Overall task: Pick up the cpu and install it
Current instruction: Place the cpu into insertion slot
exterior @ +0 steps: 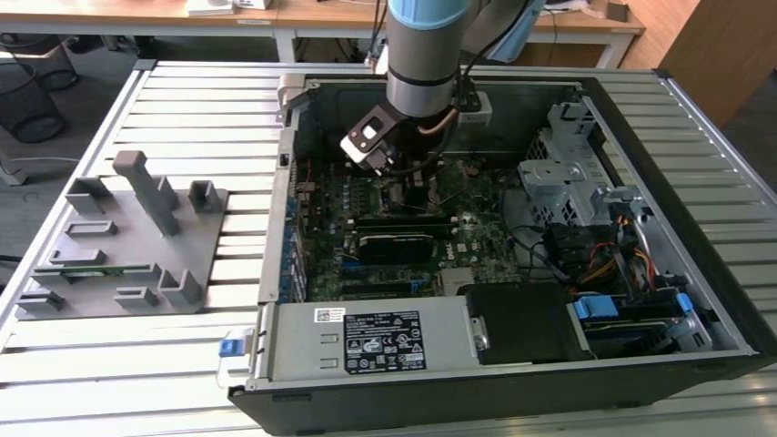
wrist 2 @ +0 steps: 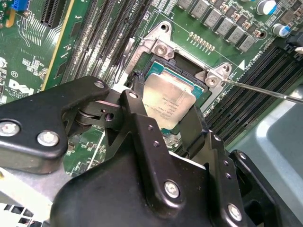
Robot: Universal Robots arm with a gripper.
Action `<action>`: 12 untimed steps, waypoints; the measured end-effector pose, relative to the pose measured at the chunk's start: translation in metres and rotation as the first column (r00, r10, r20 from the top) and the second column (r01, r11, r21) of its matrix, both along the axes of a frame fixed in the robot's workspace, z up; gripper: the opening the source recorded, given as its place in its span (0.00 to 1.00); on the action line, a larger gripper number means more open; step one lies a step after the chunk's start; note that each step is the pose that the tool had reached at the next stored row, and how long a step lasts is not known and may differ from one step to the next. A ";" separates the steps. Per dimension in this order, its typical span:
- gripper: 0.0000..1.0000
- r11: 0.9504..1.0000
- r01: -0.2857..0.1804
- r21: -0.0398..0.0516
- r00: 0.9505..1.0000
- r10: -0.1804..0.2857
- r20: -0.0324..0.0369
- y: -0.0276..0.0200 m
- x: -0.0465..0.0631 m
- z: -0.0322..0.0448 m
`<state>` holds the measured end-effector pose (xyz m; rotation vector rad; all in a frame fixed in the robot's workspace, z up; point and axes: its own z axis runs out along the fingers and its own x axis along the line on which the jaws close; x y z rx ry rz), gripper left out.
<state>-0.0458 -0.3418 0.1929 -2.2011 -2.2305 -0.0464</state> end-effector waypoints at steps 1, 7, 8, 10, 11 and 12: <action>0.54 1.000 0.000 0.000 1.000 0.000 0.000 0.0000 0.000 -0.0002; 0.55 1.000 0.000 0.000 1.000 0.000 0.000 0.0000 0.000 -0.0006; 0.55 1.000 0.000 0.000 1.000 0.000 0.000 0.0000 0.000 -0.0007; 0.62 1.000 0.000 0.000 1.000 0.000 0.000 0.0000 0.000 -0.0007; 0.62 1.000 0.000 0.000 1.000 0.000 0.000 0.0000 0.000 -0.0007; 0.62 1.000 0.000 0.000 1.000 0.000 0.000 0.0000 0.000 -0.0007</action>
